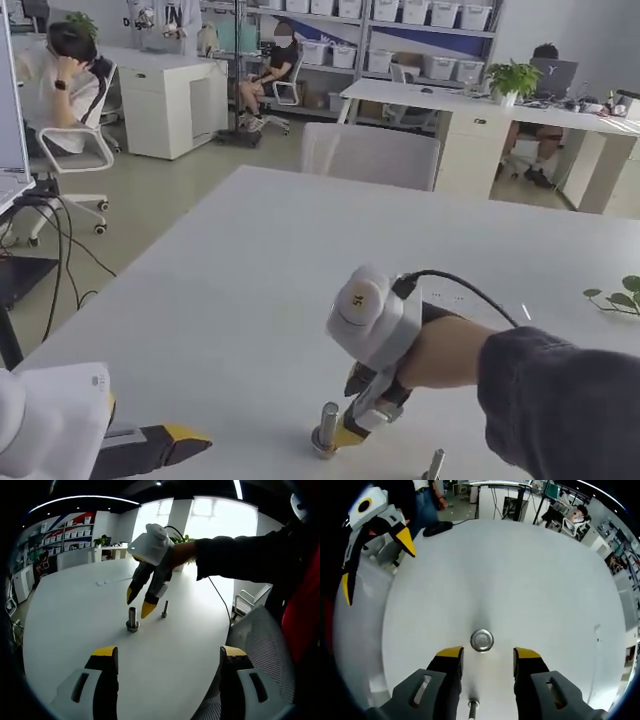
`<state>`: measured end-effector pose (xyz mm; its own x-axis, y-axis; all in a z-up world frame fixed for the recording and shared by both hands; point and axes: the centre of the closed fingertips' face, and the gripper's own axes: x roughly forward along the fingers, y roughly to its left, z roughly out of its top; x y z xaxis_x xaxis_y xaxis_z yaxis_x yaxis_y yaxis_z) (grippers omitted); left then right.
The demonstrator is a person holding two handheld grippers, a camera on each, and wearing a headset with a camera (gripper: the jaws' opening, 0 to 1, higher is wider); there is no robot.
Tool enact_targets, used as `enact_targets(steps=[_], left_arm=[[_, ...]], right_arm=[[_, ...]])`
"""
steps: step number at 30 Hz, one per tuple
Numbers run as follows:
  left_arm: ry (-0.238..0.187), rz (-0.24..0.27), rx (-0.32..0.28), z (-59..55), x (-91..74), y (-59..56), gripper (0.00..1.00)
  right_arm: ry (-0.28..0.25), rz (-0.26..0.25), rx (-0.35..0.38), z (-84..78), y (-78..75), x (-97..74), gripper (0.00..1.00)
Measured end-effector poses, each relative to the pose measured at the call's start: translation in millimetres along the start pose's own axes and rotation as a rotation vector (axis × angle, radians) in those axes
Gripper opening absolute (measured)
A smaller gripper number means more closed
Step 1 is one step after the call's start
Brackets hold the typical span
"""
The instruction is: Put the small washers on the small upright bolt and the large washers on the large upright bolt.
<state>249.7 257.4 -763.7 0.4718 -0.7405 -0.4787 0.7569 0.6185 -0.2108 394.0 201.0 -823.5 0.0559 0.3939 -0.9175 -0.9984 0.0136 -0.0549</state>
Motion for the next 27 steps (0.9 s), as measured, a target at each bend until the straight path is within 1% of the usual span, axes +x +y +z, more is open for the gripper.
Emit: enact_targets(steps=[1,3,6,7,9,12,14,15,18,21,22,24,25,27], left_arm=[[0.001,-0.001,0.004,0.9,0.7,-0.3,0.83],[0.002,-0.006,0.009,2.8,1.9,-1.2,0.83],[0.001,-0.01,0.014,5.6,3.6,-2.8,0.83],[0.0,-0.011,0.02,7.3,4.4,-4.0,0.83],[-0.002,-0.019,0.023,9.3,6.3,-5.4,0.83],[-0.001,-0.025,0.032,11.1,8.1,-6.3,0.83],[-0.001,-0.029,0.036,12.4,9.4,-7.8,0.83],[-0.001,-0.031,0.038,12.9,10.0,-8.3,0.83],[-0.003,-0.039,0.049,16.6,12.0,-11.1,0.83],[-0.004,-0.045,0.055,19.0,13.3,-12.9,0.84],[-0.004,-0.048,0.061,19.9,14.3,-14.4,0.84],[-0.003,-0.052,0.066,21.4,15.0,-16.2,0.84],[-0.004,-0.054,0.071,22.8,15.3,-17.4,0.84],[-0.004,-0.056,0.076,24.3,15.8,-18.6,0.84]], right_arm=[[-0.023,-0.017,0.007,2.1,-1.9,-4.9,0.43],[-0.035,-0.031,0.009,1.7,-2.7,-11.7,0.44],[-0.076,-0.062,0.025,2.0,-4.4,-25.1,0.46],[-0.08,-0.062,0.029,0.7,-3.7,-28.2,0.46],[-0.098,-0.08,0.036,-1.0,-2.7,-35.2,0.46],[-0.114,-0.102,0.047,-7.5,0.9,-43.6,0.47],[-0.132,-0.116,0.068,-12.2,3.6,-50.1,0.47],[-0.151,-0.125,0.081,-13.9,5.2,-54.1,0.47],[-0.173,-0.15,0.102,-19.3,7.8,-64.3,0.47],[-0.223,-0.185,0.135,-23.0,10.9,-78.6,0.48],[-0.238,-0.203,0.143,-26.8,13.0,-86.2,0.48],[-0.251,-0.225,0.153,-32.0,15.2,-94.3,0.48],[-0.263,-0.242,0.159,-35.4,17.7,-100.5,0.49],[-0.286,-0.26,0.176,-39.2,20.1,-109.2,0.49]])
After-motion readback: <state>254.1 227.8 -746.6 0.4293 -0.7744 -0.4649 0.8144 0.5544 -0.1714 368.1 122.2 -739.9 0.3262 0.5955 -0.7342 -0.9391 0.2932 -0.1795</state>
